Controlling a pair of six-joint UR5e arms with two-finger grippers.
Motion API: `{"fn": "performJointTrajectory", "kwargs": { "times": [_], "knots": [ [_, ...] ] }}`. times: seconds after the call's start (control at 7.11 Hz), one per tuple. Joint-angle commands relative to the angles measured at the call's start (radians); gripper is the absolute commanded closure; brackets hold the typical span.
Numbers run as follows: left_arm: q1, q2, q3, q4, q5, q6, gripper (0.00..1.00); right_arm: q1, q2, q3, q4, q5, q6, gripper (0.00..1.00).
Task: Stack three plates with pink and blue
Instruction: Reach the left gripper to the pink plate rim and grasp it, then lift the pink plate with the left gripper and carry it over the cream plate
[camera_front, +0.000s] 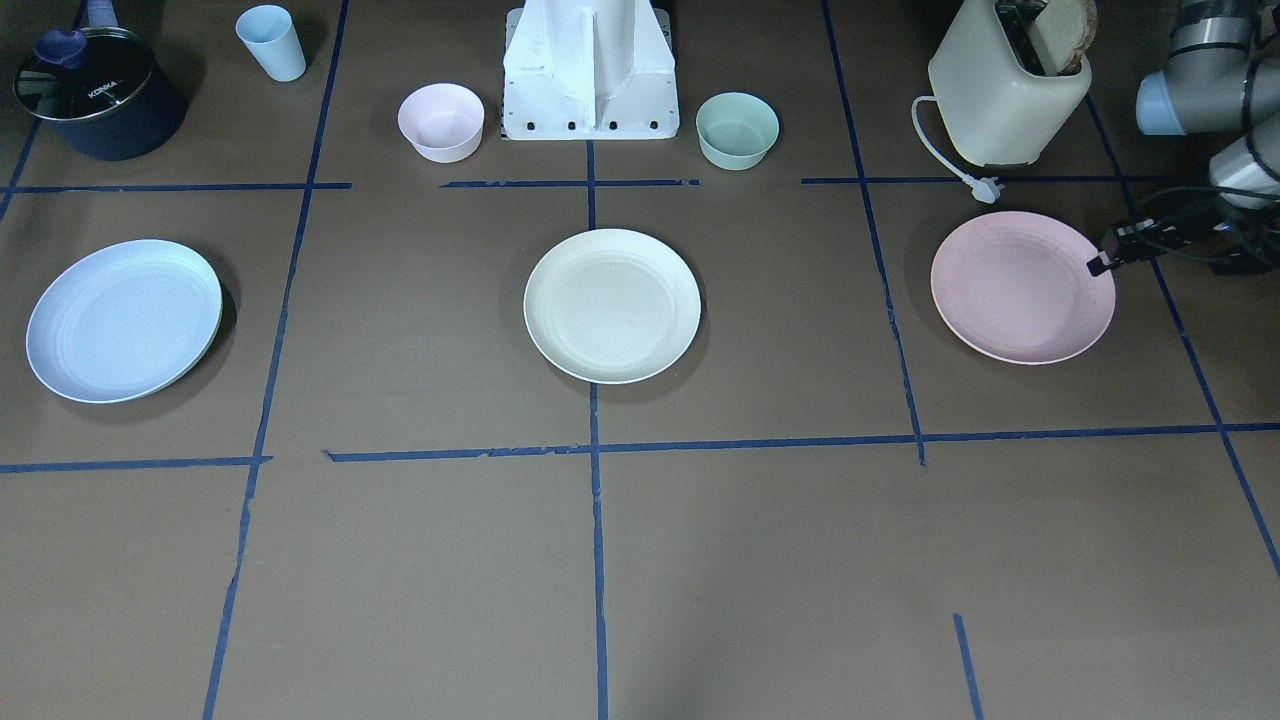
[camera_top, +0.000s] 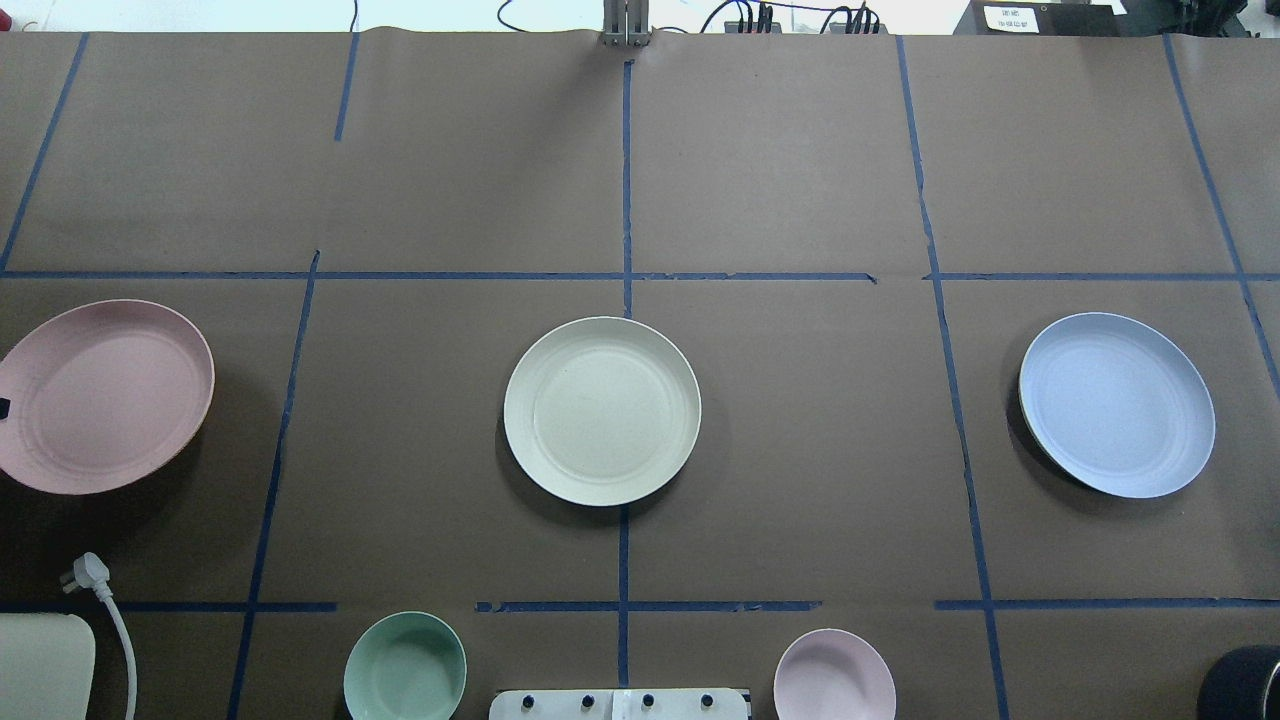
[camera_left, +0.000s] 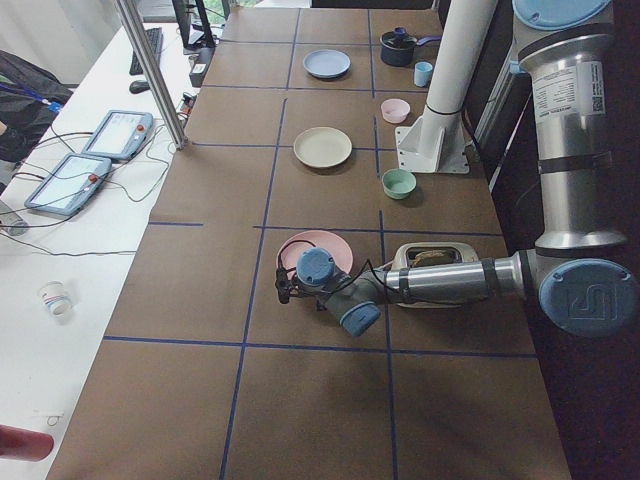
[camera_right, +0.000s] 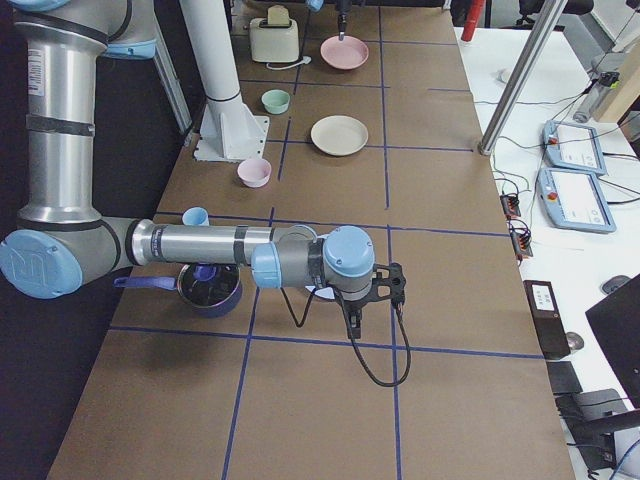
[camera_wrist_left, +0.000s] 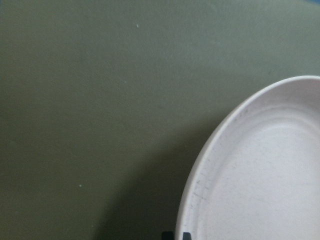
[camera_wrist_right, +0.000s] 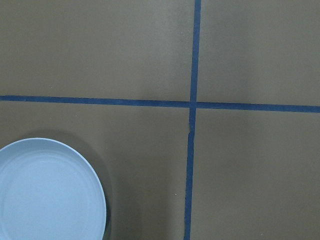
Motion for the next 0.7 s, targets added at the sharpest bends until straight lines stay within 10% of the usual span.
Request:
{"fn": "performJointTrajectory", "kwargs": {
  "times": [0.0,0.56],
  "knots": [
    [-0.042,-0.067,-0.084,0.083,-0.042,-0.085,1.0,0.0,0.004,0.001,0.0,0.022,0.0,0.0],
    [0.16,-0.327,-0.221,0.159,0.147,-0.534,1.0,-0.005,0.03,-0.014,0.0,0.016,0.0,0.0]
  ]
}}
